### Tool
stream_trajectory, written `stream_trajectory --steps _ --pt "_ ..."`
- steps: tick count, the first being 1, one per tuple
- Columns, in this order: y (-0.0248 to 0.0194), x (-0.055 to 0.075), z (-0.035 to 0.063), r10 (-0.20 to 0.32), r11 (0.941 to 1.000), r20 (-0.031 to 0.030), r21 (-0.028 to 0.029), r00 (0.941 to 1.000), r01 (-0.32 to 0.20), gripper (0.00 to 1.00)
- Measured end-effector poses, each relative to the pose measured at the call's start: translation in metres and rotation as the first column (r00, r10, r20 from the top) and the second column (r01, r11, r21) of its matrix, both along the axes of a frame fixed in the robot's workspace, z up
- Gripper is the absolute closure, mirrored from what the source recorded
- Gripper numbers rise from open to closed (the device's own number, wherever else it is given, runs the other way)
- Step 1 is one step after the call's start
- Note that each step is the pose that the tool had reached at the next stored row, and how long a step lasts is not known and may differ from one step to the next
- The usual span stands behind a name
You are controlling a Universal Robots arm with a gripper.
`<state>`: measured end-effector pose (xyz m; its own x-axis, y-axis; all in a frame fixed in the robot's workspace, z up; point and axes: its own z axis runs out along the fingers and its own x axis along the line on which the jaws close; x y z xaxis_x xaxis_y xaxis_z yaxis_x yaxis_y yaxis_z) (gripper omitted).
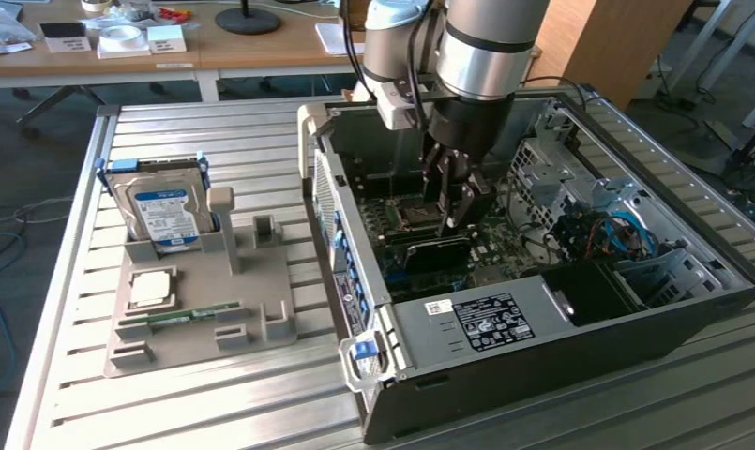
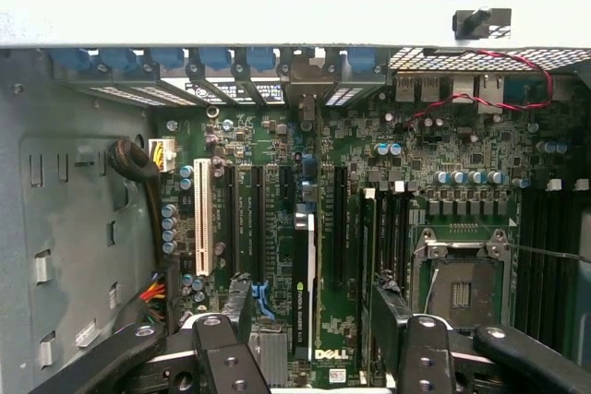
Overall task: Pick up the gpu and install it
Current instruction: 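Press down on the gpu until it lock into place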
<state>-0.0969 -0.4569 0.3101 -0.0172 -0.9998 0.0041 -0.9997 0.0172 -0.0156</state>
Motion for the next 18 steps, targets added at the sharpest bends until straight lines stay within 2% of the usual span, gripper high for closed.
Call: stream_trajectory --steps 11,12,14,17,18 --pt "0.0 0.0 0.0 0.0 1.0 0.0 0.0 1.0 0.0 0.38" --pt "0.0 0.0 0.0 0.0 1.0 -0.0001 0.0 1.0 0.0 0.44" --pt "0.0 0.0 0.0 0.0 1.0 0.0 0.0 1.0 0.0 0.44" --pt "0.0 0.0 0.0 0.0 1.0 0.0 0.0 1.0 0.0 0.62" --pt "0.0 0.0 0.0 0.0 1.0 0.0 0.0 1.0 0.0 0.62"
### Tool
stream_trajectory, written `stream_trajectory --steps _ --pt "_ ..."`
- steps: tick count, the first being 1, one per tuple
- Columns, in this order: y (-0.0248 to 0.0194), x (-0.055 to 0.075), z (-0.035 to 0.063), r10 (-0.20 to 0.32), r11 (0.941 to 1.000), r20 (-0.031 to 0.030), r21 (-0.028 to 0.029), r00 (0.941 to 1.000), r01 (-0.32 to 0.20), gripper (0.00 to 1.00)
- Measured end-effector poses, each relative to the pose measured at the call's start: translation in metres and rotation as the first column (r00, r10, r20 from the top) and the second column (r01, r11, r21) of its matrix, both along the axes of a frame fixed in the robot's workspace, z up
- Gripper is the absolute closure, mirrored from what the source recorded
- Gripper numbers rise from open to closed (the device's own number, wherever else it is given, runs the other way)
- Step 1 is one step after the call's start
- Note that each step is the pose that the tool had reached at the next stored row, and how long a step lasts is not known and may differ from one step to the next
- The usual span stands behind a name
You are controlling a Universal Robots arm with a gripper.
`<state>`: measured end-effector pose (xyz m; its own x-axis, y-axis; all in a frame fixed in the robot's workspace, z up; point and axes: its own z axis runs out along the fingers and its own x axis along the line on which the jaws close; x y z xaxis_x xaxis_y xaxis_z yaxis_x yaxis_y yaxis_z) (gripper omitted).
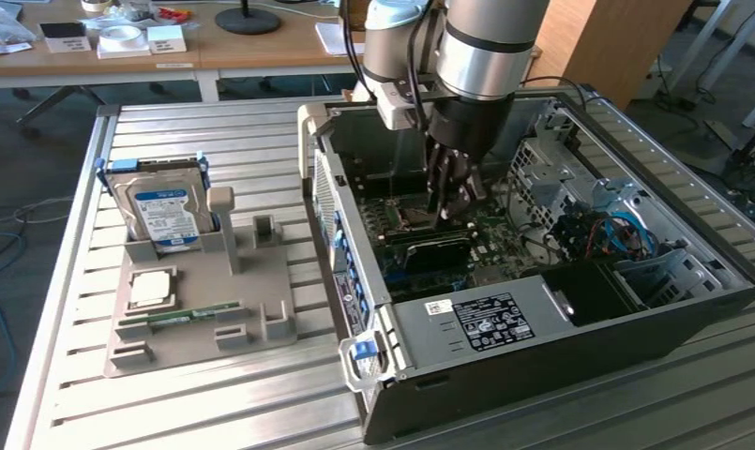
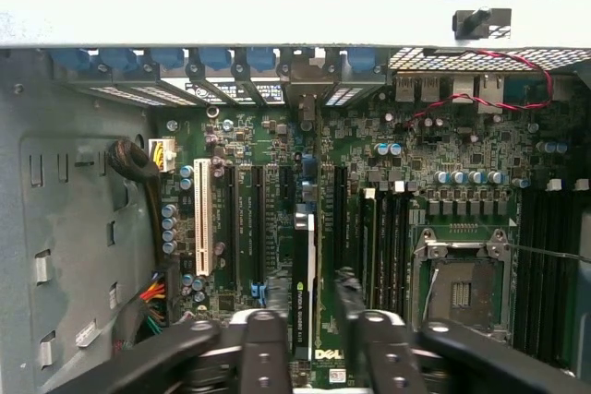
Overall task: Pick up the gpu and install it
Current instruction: 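Press down on the gpu until it lock into place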
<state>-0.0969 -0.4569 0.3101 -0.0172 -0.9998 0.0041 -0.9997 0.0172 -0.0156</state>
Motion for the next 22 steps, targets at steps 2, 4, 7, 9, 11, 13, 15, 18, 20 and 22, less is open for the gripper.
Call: stream_trajectory --steps 2,4,7,9,11,13,15,18,20,22 --pt "0.0 0.0 0.0 0.0 1.0 0.0 0.0 1.0 0.0 0.74" --pt "0.0 0.0 0.0 0.0 1.0 0.0 0.0 1.0 0.0 0.8" --pt "0.0 0.0 0.0 0.0 1.0 0.0 0.0 1.0 0.0 0.89" --pt "0.0 0.0 0.0 0.0 1.0 -0.0001 0.0 1.0 0.0 0.89" --pt "0.0 0.0 0.0 0.0 1.0 0.0 0.0 1.0 0.0 0.89" --pt "0.0 0.0 0.0 0.0 1.0 0.0 0.0 1.0 0.0 0.89" --pt "0.0 0.0 0.0 0.0 1.0 0.0 0.0 1.0 0.0 0.89" --pt "0.0 0.0 -0.0017 0.0 1.0 0.0 0.0 1.0 0.0 0.89" --pt "0.0 0.0 -0.0026 0.0 1.0 -0.0001 -0.0001 1.0 0.0 0.89" --pt "0.0 0.0 -0.0025 0.0 1.0 -0.0002 -0.0002 1.0 0.0 0.89"
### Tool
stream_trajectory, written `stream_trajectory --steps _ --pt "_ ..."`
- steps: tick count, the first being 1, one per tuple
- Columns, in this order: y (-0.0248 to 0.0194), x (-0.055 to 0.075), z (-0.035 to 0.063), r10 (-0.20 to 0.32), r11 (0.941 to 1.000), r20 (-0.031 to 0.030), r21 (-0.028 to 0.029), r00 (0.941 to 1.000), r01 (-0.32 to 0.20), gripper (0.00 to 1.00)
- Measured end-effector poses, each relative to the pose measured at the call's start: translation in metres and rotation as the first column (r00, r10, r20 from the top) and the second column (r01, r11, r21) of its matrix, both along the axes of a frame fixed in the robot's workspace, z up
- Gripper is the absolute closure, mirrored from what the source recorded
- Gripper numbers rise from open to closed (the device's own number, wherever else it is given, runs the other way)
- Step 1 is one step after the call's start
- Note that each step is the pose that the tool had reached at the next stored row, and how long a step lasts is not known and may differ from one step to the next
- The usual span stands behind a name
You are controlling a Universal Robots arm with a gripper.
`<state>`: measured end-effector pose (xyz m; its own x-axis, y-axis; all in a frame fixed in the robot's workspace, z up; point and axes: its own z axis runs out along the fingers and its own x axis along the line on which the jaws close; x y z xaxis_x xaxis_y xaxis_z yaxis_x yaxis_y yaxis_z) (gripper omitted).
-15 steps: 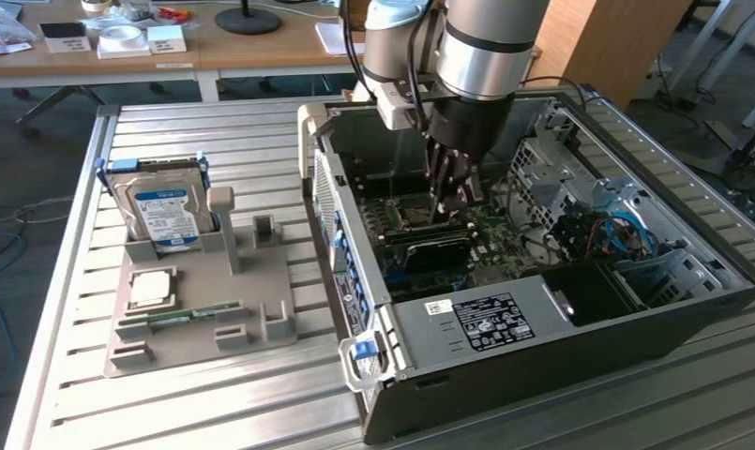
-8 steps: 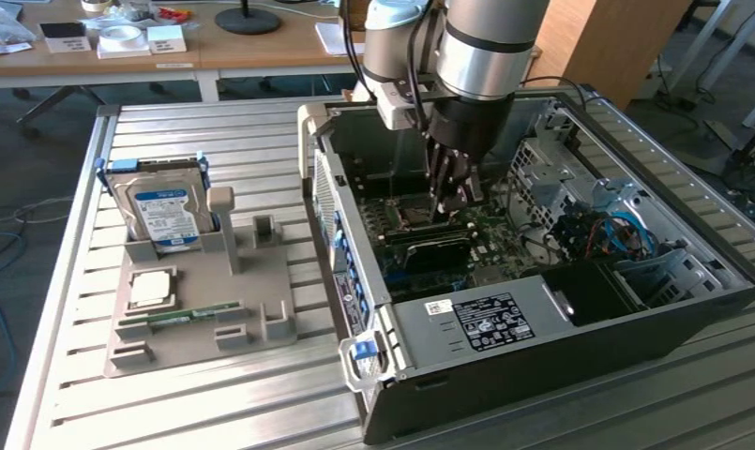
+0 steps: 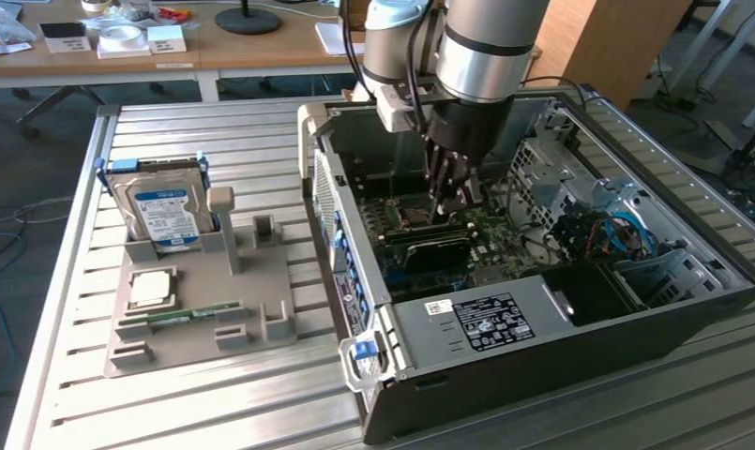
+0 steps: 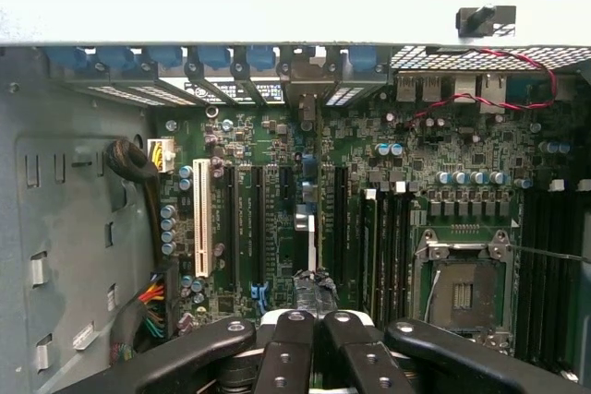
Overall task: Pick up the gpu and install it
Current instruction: 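Press down on the gpu until it lock into place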
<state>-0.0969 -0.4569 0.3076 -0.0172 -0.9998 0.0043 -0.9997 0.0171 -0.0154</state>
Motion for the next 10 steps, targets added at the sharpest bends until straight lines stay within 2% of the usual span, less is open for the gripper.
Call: stream_trajectory --steps 10 --pt "0.0 0.0 -0.0016 0.0 1.0 0.0001 0.0002 1.0 0.0 0.89"
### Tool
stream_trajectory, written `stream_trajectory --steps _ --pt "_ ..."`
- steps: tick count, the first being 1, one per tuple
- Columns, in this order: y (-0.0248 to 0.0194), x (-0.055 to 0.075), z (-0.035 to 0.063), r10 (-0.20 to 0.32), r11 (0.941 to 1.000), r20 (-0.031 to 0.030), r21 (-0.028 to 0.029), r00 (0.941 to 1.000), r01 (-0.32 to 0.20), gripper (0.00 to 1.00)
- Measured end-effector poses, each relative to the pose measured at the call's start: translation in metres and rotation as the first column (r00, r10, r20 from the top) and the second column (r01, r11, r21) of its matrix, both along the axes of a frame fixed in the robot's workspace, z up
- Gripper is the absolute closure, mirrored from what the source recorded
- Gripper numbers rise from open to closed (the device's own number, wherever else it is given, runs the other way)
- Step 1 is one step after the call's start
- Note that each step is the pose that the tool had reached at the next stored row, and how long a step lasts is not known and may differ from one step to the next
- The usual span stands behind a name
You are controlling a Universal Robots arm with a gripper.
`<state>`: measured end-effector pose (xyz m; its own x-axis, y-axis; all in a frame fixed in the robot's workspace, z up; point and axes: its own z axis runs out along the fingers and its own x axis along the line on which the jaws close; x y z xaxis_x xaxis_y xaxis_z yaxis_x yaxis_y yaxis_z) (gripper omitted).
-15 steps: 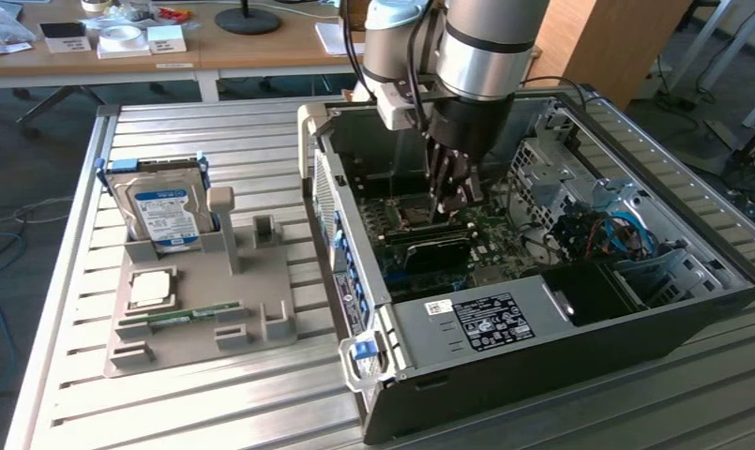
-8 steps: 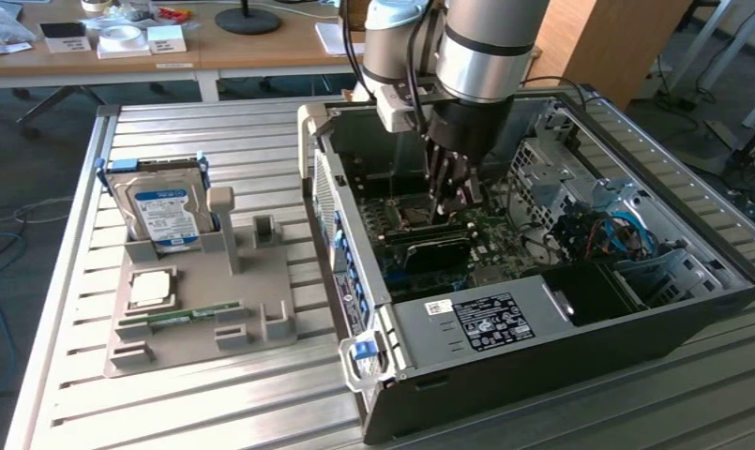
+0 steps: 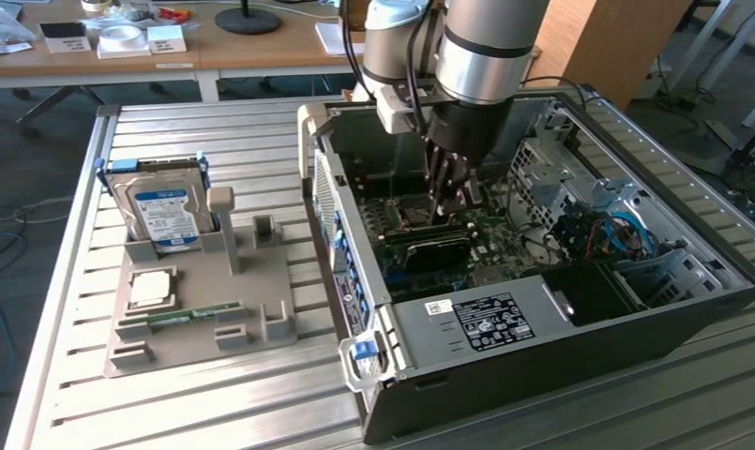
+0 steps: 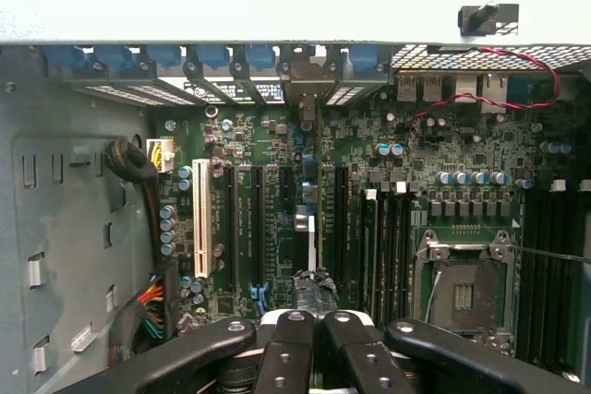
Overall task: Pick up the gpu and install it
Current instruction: 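Press down on the gpu until it lock into place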
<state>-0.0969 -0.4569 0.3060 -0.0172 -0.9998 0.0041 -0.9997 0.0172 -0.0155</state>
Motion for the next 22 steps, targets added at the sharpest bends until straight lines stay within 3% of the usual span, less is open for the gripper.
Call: stream_trajectory --steps 22 --pt "0.0001 0.0 -0.0023 0.0 1.0 0.0002 0.0005 1.0 0.0 0.89"
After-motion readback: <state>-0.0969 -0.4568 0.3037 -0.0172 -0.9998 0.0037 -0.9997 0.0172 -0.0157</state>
